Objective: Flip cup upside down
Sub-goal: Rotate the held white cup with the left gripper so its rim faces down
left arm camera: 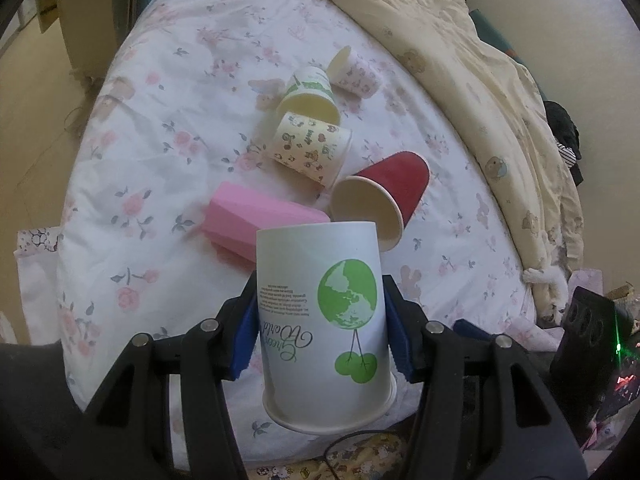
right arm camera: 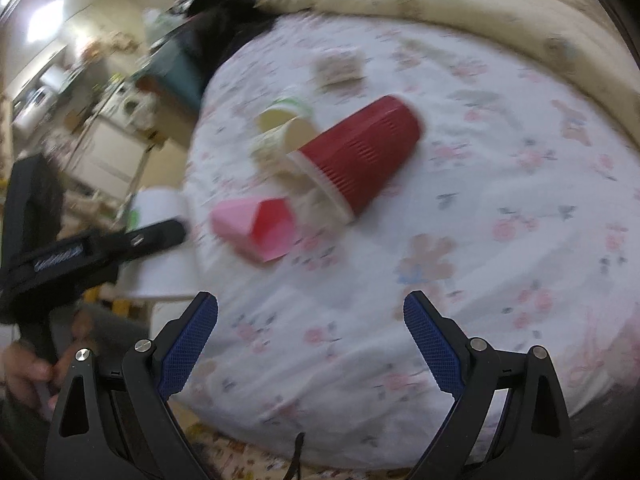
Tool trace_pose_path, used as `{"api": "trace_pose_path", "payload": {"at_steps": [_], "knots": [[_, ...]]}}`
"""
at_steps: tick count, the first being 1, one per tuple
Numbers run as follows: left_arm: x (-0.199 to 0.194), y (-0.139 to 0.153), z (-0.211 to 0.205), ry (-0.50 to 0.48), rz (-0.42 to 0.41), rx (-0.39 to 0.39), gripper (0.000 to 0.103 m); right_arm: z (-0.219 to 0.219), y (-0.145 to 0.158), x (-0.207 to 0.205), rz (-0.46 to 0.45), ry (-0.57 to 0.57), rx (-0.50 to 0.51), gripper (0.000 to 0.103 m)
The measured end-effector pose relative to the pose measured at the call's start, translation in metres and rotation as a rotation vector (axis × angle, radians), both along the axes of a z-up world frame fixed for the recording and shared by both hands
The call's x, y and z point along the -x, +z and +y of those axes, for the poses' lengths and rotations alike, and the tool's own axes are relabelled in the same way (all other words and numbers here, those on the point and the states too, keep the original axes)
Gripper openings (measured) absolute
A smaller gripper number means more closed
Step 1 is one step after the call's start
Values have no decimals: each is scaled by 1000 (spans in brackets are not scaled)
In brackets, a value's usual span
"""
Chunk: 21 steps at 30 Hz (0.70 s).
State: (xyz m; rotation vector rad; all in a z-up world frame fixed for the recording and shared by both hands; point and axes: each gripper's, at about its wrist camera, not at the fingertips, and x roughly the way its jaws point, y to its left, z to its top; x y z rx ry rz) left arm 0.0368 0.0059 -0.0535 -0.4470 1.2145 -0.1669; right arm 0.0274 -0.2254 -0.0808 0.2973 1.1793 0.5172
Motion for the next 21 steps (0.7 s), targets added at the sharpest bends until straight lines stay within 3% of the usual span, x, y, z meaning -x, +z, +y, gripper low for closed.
{"api": "trace_pose_path", "payload": {"at_steps": [5,8,15,21], "knots": [[1,-3,-5,-18,18,15,52,28,4,7,-9,129,-55,97],[4,-1,-14,-52,13,-22,52,37,6,7,-3,161,-112,97],[6,1,-19,-76,17,-18,51,41,-5,-2,63,137,-198,97],[5,7,-19,-82,-9,-16,51,36,-18,-4,115,125,-152,97]]}}
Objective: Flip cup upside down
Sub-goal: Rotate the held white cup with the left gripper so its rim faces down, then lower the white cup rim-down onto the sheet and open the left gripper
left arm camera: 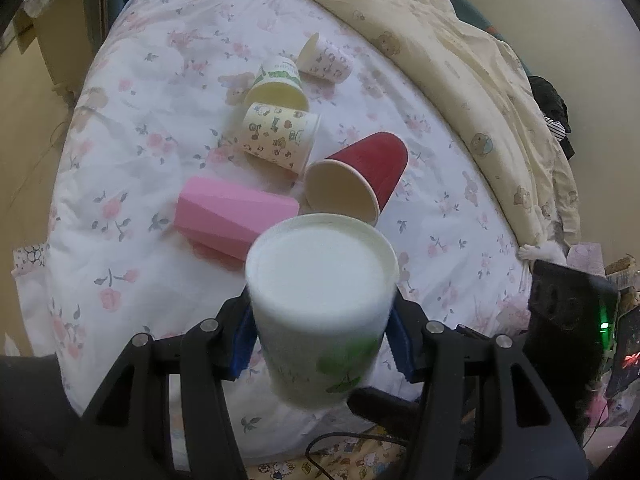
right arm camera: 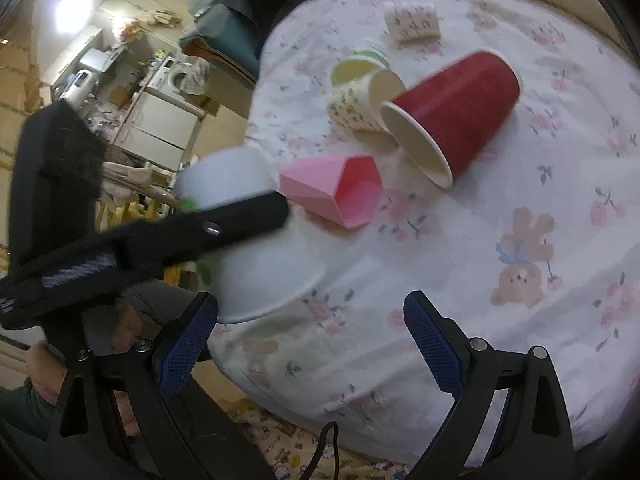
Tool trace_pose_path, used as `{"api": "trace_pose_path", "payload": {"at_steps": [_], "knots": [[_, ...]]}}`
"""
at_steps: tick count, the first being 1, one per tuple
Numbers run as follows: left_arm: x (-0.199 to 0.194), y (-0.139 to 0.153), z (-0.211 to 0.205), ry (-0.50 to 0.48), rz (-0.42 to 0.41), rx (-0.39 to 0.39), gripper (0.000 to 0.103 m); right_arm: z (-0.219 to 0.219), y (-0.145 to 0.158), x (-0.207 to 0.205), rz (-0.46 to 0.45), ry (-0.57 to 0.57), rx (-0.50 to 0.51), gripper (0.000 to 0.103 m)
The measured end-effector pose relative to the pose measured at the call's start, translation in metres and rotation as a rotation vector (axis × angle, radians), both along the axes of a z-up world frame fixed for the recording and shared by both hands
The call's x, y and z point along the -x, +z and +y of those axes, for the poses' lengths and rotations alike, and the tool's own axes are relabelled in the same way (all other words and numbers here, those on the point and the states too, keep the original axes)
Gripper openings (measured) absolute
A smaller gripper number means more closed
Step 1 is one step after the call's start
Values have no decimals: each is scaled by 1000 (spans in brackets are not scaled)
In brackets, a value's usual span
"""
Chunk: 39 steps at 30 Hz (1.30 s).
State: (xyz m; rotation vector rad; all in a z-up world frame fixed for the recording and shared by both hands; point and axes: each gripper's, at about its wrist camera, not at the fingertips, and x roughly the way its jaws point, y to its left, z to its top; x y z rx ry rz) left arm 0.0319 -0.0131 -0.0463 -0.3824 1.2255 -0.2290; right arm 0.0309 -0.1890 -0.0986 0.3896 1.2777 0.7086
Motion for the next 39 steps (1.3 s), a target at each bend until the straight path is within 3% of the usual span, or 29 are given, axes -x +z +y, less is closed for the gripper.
{"api": "trace_pose_path", "payload": {"at_steps": [4,10,17,21,24,28,39], "knots": [[0,3,1,-3,-7,11,51,-2,-6,-1,0,-14,80,97],[-5,6,-3,24,-13,-86,51,-17,-3,-3,3,-59,94,97],[-9,-16,-31,103,-3,-108,51,-89,38,7,-153,-349,171,97],[-9,-38,-55,140,5,-161,51,-129,46,15,-158,-497,142,97],[-9,-48,-65,176,-4,-171,51,-145,45,18,-132,-545,94,97],[-20,-63,-76,187,-11,-264,51,-152,47,17,-126,-568,35,97],[-30,-87,-86,181,-10,-340,55,-154,48,14,-113,-567,-51,97]]}}
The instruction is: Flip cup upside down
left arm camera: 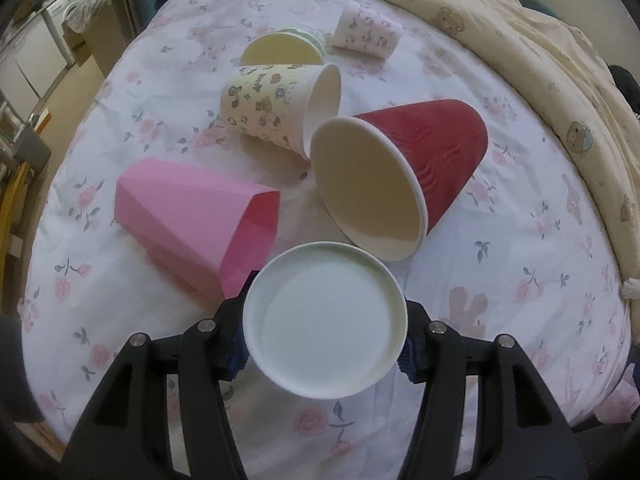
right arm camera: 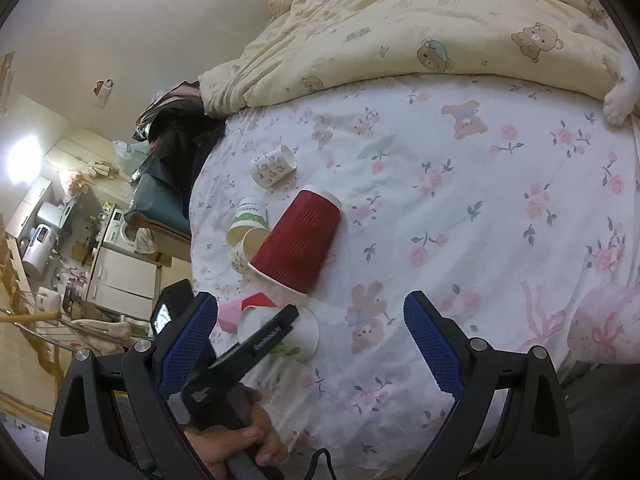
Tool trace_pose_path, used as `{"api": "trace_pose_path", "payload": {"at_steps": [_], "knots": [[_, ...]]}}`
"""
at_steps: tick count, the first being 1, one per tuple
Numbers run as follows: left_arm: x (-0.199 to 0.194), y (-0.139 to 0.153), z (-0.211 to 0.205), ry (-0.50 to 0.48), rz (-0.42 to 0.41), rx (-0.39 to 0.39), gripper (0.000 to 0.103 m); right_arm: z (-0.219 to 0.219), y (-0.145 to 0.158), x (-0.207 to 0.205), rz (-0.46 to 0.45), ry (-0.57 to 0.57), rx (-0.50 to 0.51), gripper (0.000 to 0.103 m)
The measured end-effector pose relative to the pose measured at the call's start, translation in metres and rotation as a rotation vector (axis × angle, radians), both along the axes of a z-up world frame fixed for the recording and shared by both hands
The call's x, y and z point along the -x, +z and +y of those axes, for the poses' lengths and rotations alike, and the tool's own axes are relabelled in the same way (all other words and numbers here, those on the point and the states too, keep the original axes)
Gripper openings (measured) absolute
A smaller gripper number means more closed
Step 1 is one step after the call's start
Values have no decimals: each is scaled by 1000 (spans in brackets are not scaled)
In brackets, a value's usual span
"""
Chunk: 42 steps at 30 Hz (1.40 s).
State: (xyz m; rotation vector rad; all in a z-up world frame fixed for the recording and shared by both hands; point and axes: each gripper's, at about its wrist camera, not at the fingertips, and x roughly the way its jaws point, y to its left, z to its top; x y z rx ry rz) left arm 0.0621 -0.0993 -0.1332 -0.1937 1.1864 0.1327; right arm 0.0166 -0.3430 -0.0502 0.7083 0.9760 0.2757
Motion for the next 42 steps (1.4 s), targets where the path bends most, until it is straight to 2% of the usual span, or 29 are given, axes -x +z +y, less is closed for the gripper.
{"api": "trace_pose_path", "payload": {"at_steps": [2,5,6,14,18,21,25,28,32,35,39,42], "knots": [[-1,1,0,-3,9,5,57,0,0,0,2,0,-6,97],[-2,0,0,-12,35,-5,80,1,-1,-1,6,6,-6,97],[-2,1,0,-21,30,-1,81,2,-1,-1,6,8,-5,97],[10,24,3,-48,13,-20,82,9,-2,-2,1,25,13,97],[25,43,10,-56,10,27,82,12,-3,-3,5,33,22,97],[35,57,15,-62,13,107,82,15,-2,-3,0,43,32,97],[48,91,20,-89,-69,140,82,17,-3,-3,2,48,34,97],[60,116,26,-122,-138,127,82,18,-2,-2,1,50,48,97],[76,142,42,-155,-224,48,82,25,1,1,-11,72,87,97],[91,152,64,-150,-287,63,82,34,6,6,-35,101,125,97],[110,158,94,-97,-326,8,82,50,26,19,-115,157,175,97],[124,153,102,-89,-310,-60,82,62,36,31,-158,177,231,97]]}}
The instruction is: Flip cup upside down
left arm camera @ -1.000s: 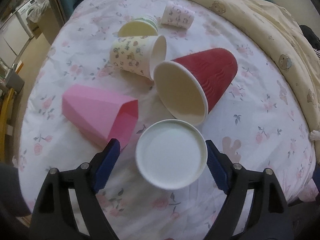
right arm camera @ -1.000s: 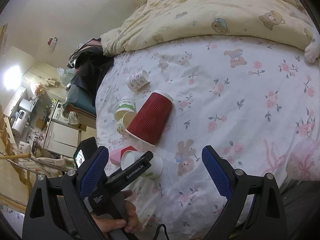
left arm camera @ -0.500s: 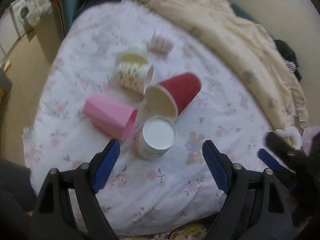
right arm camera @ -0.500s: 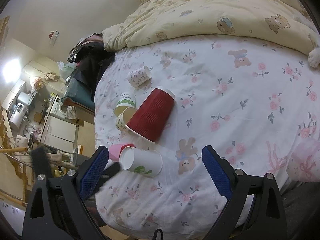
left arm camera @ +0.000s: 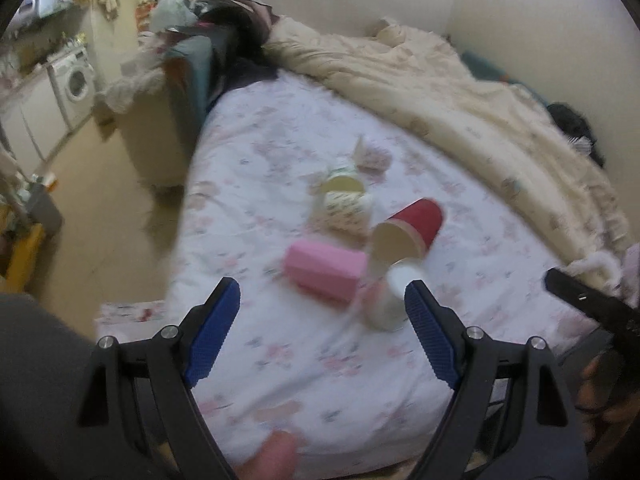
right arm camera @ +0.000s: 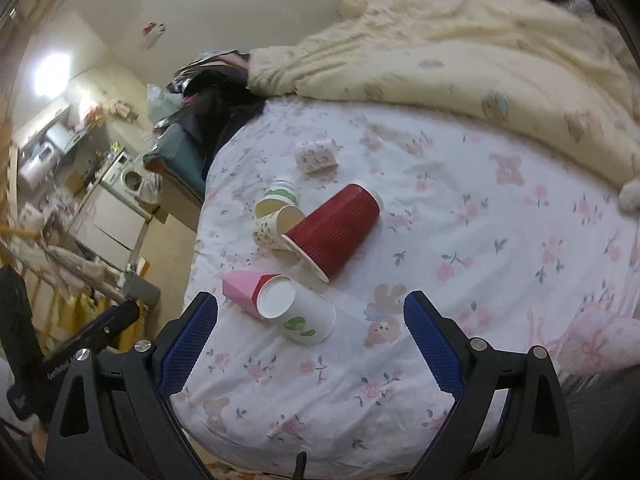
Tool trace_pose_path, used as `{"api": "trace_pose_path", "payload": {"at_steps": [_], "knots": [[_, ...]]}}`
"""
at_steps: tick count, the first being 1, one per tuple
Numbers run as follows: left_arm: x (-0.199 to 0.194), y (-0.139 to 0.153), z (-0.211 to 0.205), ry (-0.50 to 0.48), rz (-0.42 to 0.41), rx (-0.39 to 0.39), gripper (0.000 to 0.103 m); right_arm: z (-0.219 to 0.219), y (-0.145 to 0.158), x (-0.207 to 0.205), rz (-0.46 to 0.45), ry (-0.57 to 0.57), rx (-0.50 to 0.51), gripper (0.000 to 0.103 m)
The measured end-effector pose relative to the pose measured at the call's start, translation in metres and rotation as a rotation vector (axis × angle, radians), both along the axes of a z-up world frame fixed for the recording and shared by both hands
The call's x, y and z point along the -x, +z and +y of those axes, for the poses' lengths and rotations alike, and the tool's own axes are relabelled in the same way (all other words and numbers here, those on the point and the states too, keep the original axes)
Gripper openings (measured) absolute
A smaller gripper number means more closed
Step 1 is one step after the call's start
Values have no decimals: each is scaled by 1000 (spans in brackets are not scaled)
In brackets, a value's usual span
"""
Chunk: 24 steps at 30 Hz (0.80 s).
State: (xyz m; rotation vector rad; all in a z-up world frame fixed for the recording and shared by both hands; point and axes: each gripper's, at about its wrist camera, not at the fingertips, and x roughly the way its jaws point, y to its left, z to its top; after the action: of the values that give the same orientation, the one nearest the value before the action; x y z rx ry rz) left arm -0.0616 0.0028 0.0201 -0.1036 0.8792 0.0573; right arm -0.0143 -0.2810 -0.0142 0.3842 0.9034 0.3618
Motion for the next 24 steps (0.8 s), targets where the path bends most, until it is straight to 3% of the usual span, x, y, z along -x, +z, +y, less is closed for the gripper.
{"api": "trace_pose_path", "payload": {"at_steps": [5,7,9,16,24], "knots": [[23,-17,1,9,0,-48,92,21,-2,24,-17,21,89,97],[30,-23,3,21,-3,-32,92,31,-5,40,-59,26,137,97],[35,-26,2,22,-11,-17,102,42,-8,52,-84,29,177,97],[37,-29,0,35,-46,-58,103,59,-21,57,-101,46,237,97],[34,-34,1,39,-30,-19,103,59,-30,48,-70,27,225,97]]}}
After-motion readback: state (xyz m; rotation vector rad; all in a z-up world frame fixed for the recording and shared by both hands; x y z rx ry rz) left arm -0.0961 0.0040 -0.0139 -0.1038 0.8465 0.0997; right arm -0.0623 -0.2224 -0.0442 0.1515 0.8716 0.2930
